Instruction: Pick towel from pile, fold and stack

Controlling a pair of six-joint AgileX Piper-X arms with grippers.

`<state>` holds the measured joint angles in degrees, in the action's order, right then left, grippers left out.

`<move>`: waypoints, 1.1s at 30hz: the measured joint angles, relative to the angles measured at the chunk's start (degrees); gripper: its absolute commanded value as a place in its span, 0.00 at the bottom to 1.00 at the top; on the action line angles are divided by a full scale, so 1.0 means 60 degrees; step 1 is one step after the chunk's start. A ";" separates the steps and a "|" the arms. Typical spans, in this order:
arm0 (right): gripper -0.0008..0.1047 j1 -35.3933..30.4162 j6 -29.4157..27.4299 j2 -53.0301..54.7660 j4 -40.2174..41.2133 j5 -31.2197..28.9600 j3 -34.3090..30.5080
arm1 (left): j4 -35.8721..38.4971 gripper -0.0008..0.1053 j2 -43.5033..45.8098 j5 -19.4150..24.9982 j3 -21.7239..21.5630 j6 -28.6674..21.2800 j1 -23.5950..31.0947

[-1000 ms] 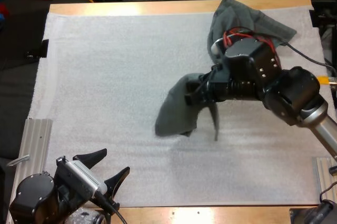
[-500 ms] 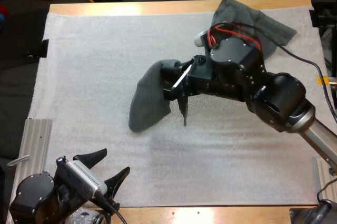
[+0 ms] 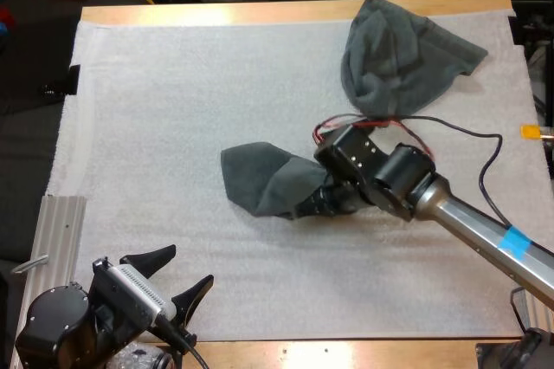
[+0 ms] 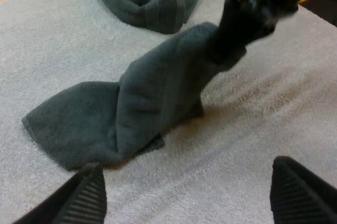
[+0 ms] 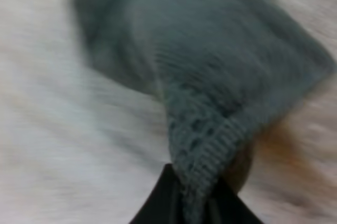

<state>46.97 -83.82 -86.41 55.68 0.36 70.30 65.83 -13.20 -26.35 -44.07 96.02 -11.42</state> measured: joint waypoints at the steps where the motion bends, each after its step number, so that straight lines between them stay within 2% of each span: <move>1: 0.01 -0.0114 0.0000 0.0002 -0.0035 -0.0250 -0.0191 | 0.0000 0.60 0.0000 0.0000 0.0000 0.0000 0.0000; 5: 0.01 -0.0897 0.0032 0.0002 -0.0317 -0.0573 -0.0670 | 0.0000 0.60 0.0000 0.0000 0.0000 0.0000 0.0000; 14: 0.01 -0.2628 0.0464 0.0002 -0.1293 -0.0614 -0.0715 | 0.0000 0.60 0.0000 0.0000 0.0000 0.0000 0.0000; 23: 0.01 -0.3017 0.0482 -0.0221 -0.0996 -0.0707 -0.1161 | -0.0019 0.60 0.0000 -0.0006 0.0046 0.0000 0.0000; 28: 0.01 -0.3017 0.0482 -0.0221 -0.0955 -0.0848 -0.1688 | -0.0313 0.60 0.0000 -0.0012 0.0818 0.0000 0.0000; 33: 0.01 -0.3017 0.0482 -0.0221 -0.0883 -0.0961 -0.1903 | -0.0932 0.60 -0.0015 -0.0196 0.1632 0.0635 0.0000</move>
<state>28.87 -80.93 -87.73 50.38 -5.41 58.88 60.24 -13.29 -27.53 -34.28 99.83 -11.42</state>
